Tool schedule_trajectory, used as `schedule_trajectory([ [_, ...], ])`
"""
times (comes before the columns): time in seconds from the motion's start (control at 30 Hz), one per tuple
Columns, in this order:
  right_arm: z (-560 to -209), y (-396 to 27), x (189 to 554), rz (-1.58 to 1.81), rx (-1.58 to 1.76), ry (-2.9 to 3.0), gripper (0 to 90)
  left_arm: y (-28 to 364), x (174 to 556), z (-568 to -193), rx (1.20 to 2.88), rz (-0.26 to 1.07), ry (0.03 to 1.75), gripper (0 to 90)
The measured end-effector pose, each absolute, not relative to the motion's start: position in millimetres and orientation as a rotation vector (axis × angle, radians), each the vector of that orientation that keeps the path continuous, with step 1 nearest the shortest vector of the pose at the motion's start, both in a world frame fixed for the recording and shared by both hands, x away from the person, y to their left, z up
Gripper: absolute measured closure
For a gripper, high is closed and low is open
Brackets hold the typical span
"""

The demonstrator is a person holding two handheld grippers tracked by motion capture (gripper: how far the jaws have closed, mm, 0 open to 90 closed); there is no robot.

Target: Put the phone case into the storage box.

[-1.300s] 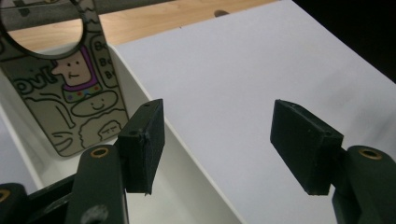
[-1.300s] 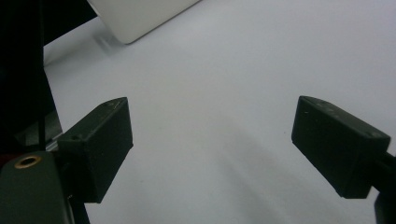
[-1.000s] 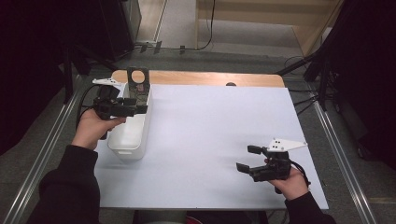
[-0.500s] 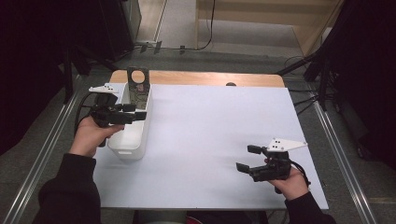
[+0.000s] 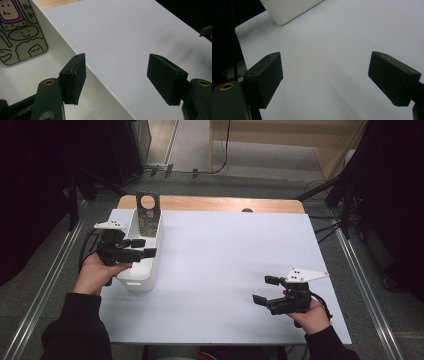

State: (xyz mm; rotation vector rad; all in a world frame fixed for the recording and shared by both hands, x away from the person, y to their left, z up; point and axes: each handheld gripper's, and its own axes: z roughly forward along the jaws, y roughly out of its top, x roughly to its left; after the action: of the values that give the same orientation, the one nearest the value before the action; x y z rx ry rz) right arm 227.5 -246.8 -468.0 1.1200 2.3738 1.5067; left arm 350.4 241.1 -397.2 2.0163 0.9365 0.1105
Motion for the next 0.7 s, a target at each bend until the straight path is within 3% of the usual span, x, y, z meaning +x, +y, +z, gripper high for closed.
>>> schedule_trajectory([
  [0.7,-467,-244,226,1.513,1.106,2.378,11.5,241,331,-413,1.993,0.108,0.892,31.1],
])
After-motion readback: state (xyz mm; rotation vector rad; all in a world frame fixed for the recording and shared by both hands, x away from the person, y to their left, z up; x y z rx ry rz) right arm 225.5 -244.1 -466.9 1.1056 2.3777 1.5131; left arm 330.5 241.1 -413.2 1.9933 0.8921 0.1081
